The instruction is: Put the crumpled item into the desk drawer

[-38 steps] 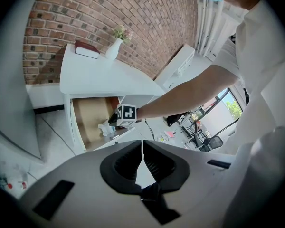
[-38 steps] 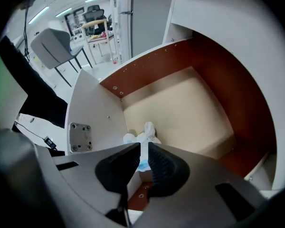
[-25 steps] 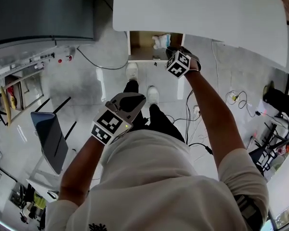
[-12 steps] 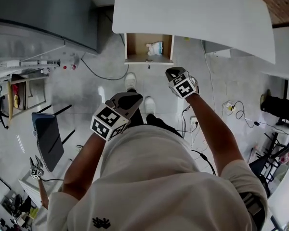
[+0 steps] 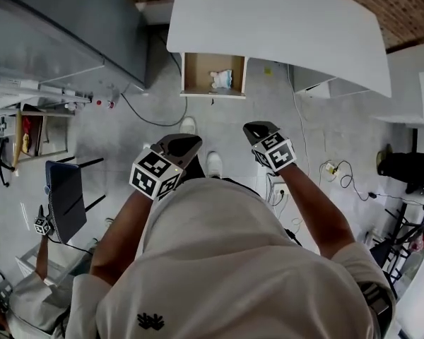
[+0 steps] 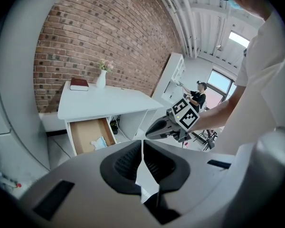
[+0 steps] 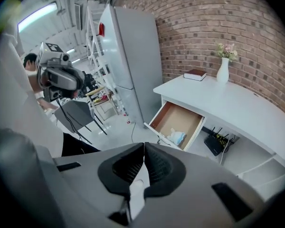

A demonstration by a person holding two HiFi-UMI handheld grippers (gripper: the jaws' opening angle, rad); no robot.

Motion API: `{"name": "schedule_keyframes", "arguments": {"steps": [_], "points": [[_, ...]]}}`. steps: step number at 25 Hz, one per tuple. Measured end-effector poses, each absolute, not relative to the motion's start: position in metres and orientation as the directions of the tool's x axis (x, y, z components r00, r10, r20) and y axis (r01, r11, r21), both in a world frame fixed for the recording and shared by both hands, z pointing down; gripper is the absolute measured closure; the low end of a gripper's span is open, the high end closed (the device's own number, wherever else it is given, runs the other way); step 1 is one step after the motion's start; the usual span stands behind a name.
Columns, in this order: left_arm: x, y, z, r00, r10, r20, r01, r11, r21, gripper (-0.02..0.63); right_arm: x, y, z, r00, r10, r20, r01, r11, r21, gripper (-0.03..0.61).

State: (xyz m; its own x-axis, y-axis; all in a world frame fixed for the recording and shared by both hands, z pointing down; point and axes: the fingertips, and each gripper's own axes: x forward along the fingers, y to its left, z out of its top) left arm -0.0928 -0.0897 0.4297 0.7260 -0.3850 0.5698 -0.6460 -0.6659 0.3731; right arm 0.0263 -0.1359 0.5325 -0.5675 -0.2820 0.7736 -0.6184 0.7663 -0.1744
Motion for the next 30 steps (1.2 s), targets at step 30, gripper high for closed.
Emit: {"name": "schedule_keyframes", "arguments": {"steps": [30], "points": [[-0.062,-0.031,0.403,0.686,-0.435,0.583,-0.679,-0.67,0.3,0.583,0.023,-0.046,0.449,-0.692,-0.311,0.651,-0.544,0.817,-0.189,0.549]]}}
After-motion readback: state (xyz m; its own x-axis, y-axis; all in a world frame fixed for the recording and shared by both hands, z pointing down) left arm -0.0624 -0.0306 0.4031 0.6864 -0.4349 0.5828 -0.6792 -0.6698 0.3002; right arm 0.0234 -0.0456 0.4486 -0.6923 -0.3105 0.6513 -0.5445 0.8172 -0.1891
